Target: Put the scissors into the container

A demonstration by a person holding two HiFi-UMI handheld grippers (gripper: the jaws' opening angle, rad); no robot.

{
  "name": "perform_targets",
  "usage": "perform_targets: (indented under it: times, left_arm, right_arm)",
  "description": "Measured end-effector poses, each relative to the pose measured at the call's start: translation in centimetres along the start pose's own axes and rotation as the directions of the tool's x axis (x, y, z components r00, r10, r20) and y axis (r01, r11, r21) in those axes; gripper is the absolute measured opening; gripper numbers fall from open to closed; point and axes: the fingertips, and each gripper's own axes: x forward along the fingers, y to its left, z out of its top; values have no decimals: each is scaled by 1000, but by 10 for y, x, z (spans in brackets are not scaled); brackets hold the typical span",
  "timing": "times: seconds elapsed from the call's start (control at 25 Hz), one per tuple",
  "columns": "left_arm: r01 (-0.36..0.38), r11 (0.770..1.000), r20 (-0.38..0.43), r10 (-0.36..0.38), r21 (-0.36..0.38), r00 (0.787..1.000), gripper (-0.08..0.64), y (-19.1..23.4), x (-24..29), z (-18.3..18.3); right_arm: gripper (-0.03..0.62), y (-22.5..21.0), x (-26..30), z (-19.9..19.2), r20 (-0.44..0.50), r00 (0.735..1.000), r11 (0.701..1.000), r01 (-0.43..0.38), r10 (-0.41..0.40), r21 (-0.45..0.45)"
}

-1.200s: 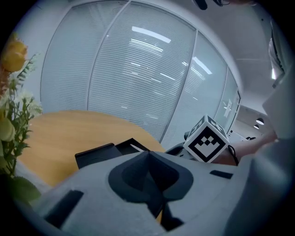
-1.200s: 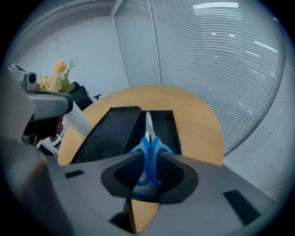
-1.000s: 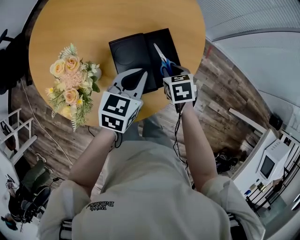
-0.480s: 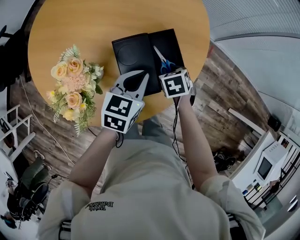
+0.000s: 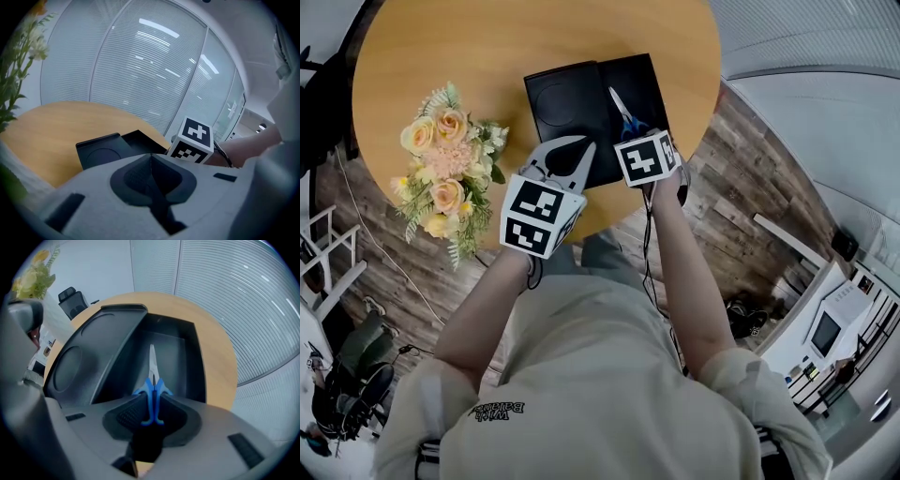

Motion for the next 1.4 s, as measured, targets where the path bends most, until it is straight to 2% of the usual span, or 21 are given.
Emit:
perform_targets:
  times: [0.16, 0.4, 0.48, 0.76, 1.04, 1.16, 1.28, 1.4]
  left_arm:
    - [-4, 1000, 0, 4, 1, 1000, 21, -2, -4, -2]
    - [-12, 1000, 20, 11, 21, 1000, 21, -5, -14, 6]
    - [-12, 999, 33, 11, 31, 999, 21, -8, -18, 12]
    - [-41, 997, 94, 34, 72, 995, 21, -10, -37, 46]
    - [-69, 990, 180, 46, 125, 983, 21, -22, -66, 87]
    - [-80, 986, 204, 50, 143, 978, 21, -29, -80, 98]
    - [-91, 983, 231, 52, 158, 971, 21, -39, -95, 105]
    - [-101, 975, 254, 48, 199, 966, 21, -51, -110, 117]
  right_arm:
    - [101, 0, -1, 0, 9, 1000, 1000, 3, -3, 5]
    - [101, -5, -15, 3, 103, 995, 997, -7, -1, 75]
    - [94, -4, -29, 9, 168, 986, 993, -30, 11, 113]
    - [86, -13, -91, 36, 339, 941, 991, -45, -1, 129]
    - [58, -23, -164, 58, 538, 841, 984, -53, -49, 172]
    - [44, -23, -206, 69, 625, 779, 983, -63, -60, 174]
    - [44, -20, -250, 75, 691, 721, 989, -52, -58, 137]
    - [43, -19, -289, 77, 744, 665, 991, -52, -58, 123]
